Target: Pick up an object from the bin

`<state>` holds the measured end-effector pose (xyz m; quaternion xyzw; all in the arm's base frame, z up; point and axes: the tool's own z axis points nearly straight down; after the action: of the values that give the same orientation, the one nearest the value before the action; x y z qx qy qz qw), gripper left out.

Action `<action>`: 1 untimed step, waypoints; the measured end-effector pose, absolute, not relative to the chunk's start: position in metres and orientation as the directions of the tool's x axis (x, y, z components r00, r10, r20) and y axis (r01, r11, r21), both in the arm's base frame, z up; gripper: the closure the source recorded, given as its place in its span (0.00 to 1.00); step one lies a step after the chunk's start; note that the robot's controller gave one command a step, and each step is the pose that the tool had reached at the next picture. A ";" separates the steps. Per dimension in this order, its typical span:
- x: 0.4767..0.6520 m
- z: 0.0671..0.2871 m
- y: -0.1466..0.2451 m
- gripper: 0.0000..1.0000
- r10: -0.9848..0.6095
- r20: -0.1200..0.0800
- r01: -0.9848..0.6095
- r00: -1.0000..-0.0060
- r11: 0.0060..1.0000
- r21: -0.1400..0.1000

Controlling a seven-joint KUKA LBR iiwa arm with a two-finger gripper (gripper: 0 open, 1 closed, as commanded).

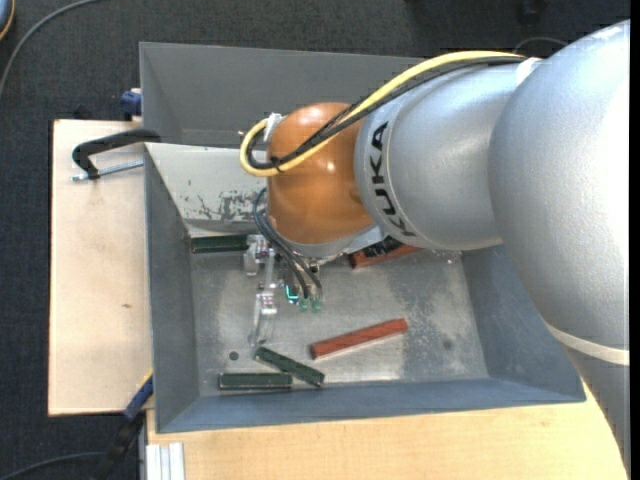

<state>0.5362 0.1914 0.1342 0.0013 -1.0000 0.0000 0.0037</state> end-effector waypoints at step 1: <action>0.503 0.067 0.117 0.00 -0.036 0.008 -0.036 -0.999 0.999 -0.003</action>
Offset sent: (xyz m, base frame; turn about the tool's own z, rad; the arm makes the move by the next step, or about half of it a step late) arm -0.0310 -0.0707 -0.0642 -0.0383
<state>0.5033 0.1168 0.0667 0.0180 -0.9998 0.0014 0.0039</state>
